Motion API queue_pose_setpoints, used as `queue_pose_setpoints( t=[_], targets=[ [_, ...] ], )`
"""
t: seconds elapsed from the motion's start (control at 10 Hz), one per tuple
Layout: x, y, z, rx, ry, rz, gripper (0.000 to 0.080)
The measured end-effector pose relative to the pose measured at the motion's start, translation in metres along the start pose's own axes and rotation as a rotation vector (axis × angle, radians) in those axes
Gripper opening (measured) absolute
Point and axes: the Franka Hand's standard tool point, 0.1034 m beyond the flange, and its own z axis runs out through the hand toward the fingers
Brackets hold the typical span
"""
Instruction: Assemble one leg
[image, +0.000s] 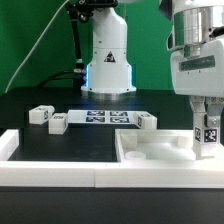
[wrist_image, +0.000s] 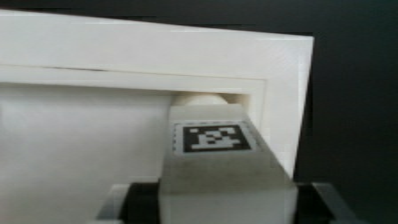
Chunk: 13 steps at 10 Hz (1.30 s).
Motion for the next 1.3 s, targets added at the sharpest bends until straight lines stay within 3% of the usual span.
queue_pose_setpoints(
  t=[0.2, 0.4, 0.5, 0.6, 0.7, 1.0, 1.3],
  targets=[
    [-0.002, 0.000, 0.000, -0.002, -0.021, 0.171, 0.0295],
    [-0.003, 0.001, 0.000, -0.002, -0.025, 0.160, 0.0295],
    [-0.003, 0.000, 0.000, -0.001, -0.025, 0.058, 0.0498],
    [-0.003, 0.001, 0.000, -0.005, -0.027, 0.016, 0.0498],
    [-0.004, 0.001, 0.000, -0.005, -0.027, -0.044, 0.0621],
    [-0.013, -0.002, -0.004, -0.066, -0.029, -0.420, 0.0643],
    [-0.012, -0.009, -0.005, -0.087, -0.028, -0.840, 0.0649]
  ],
)
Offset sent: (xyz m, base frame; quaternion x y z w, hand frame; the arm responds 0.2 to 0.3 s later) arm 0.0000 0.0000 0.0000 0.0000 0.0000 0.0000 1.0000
